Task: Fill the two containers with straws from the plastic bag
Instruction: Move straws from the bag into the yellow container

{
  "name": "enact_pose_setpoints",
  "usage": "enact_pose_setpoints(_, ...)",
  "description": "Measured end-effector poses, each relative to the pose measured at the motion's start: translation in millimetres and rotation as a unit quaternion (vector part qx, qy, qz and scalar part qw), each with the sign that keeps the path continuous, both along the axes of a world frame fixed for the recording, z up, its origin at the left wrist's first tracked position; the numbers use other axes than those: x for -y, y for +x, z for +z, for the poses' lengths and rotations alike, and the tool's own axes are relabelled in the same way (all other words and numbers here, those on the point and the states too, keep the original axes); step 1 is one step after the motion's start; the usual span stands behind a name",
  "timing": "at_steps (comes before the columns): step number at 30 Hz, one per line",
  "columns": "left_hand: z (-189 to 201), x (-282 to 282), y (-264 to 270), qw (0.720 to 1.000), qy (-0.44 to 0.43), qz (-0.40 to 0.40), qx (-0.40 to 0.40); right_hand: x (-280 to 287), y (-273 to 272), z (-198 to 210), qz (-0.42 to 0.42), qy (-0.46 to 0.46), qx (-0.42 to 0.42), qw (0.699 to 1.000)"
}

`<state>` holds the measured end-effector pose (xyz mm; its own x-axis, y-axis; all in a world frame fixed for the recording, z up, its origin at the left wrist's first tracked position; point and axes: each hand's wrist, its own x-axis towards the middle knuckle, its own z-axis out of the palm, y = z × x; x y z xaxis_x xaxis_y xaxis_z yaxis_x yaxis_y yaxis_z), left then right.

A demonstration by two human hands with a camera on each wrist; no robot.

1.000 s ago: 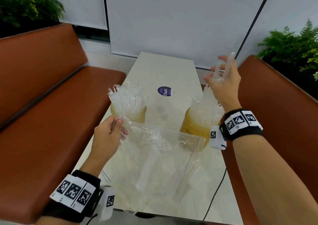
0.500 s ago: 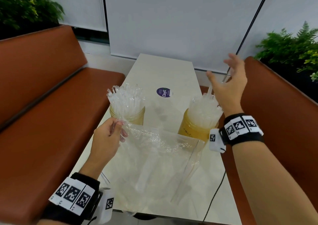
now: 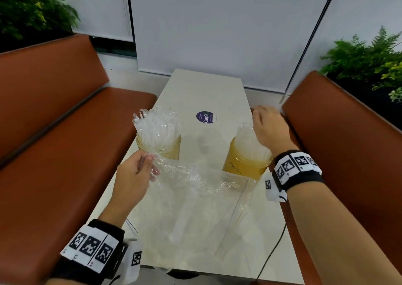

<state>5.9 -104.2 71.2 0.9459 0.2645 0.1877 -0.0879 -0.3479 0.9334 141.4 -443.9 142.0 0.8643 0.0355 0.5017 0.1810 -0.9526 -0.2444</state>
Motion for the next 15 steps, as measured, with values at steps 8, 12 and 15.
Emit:
enact_pose_setpoints(8,1.0,-0.4,-1.5,1.0,0.012,0.001,-0.011,6.4,-0.8,-21.4,-0.043,-0.022,-0.184,0.982)
enact_pose_setpoints(12,6.7,3.7,-2.8,1.0,0.004,-0.004,-0.018,-12.0,8.8,-6.4,-0.007,-0.048,-0.118,0.992)
enact_pose_setpoints(15,10.0,4.8,-2.3,1.0,0.004,-0.005,-0.025,-27.3,2.8,-19.9,0.013,-0.116,-0.157,0.981)
